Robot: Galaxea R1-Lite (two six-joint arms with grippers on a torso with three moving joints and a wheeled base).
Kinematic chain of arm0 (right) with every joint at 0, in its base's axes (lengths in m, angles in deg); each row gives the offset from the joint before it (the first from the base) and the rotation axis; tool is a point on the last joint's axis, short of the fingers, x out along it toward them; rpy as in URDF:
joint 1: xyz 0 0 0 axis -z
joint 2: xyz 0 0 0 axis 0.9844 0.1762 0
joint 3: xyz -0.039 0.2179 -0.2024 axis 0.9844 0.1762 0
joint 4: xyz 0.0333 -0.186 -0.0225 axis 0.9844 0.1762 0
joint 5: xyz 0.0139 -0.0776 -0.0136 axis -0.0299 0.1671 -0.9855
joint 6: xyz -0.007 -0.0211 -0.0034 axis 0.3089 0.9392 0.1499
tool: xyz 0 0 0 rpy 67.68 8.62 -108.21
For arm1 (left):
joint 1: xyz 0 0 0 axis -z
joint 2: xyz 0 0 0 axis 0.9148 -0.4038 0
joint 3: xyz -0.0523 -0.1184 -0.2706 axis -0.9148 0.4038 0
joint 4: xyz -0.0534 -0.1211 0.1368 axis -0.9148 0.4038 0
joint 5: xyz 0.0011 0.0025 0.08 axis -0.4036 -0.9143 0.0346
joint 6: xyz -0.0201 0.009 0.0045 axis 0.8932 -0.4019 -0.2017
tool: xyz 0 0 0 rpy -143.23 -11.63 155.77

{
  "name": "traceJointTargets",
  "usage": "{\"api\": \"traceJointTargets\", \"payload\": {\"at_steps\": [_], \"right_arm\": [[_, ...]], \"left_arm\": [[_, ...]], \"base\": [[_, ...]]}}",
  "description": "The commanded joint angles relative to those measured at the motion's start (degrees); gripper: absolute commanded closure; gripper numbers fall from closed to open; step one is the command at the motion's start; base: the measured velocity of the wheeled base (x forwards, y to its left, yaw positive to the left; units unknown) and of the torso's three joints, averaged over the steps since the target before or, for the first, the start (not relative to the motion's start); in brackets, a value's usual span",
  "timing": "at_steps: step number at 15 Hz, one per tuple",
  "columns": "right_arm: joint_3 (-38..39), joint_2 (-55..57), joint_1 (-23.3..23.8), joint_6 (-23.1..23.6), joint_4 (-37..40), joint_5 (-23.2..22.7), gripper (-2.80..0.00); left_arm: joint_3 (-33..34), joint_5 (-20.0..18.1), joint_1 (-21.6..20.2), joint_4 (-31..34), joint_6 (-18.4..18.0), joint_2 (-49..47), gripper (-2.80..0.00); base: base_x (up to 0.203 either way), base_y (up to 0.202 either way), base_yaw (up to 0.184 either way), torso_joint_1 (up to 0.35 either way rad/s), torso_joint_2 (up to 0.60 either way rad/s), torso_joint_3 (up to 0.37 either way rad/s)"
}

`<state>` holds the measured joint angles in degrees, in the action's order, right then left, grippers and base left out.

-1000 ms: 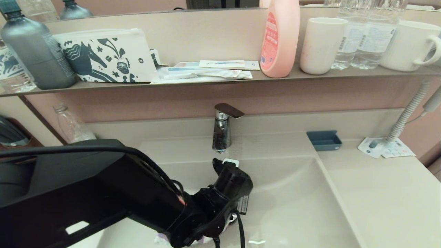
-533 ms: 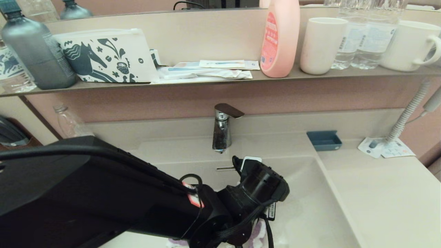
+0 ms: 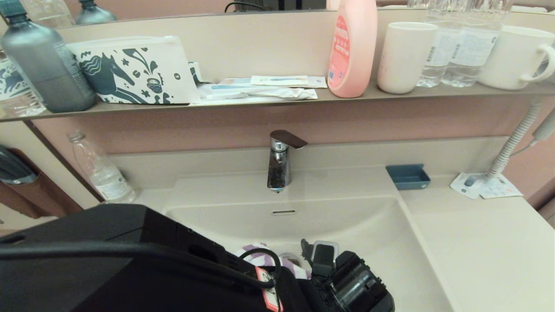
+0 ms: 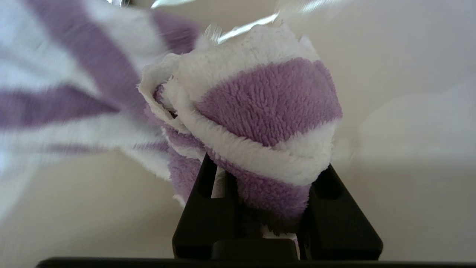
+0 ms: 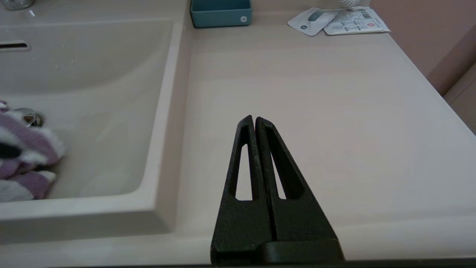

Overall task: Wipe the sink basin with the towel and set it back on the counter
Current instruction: Wipe the sink

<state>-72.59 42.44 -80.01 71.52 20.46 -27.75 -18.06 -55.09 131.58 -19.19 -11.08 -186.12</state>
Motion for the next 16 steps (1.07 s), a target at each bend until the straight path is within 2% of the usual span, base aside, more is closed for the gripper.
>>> {"api": "traceJointTargets", "payload": {"at_steps": [1, 3, 5, 9, 12, 16], "right_arm": [[0.0, 0.0, -0.02, -0.01, 0.0, 0.0, 0.0], [0.0, 0.0, -0.02, -0.01, 0.0, 0.0, 0.0], [0.0, 0.0, 0.03, -0.01, -0.02, 0.0, 0.0], [0.0, 0.0, -0.02, -0.01, 0.0, 0.0, 0.0], [0.0, 0.0, -0.02, -0.01, 0.0, 0.0, 0.0], [0.0, 0.0, -0.02, -0.01, 0.0, 0.0, 0.0]], "left_arm": [[-0.1, -0.4, 1.28, 5.65, 2.88, 1.48, 0.0], [-1.09, -2.69, 1.82, 10.65, 6.17, 1.87, 0.0], [-3.15, -4.55, 1.75, 10.61, 8.66, 1.86, 0.0], [-10.55, -5.31, 1.75, 10.59, 9.26, -0.36, 0.0], [-14.19, -10.79, 1.75, 9.26, 11.36, -1.43, 0.0], [-19.98, -11.1, 1.8, 7.85, 11.46, -6.67, 0.0]], "base": [[0.0, 0.0, 0.0, 0.0, 0.0, 0.0], [0.0, 0.0, 0.0, 0.0, 0.0, 0.0], [0.0, 0.0, 0.0, 0.0, 0.0, 0.0], [0.0, 0.0, 0.0, 0.0, 0.0, 0.0], [0.0, 0.0, 0.0, 0.0, 0.0, 0.0], [0.0, 0.0, 0.0, 0.0, 0.0, 0.0]]}}
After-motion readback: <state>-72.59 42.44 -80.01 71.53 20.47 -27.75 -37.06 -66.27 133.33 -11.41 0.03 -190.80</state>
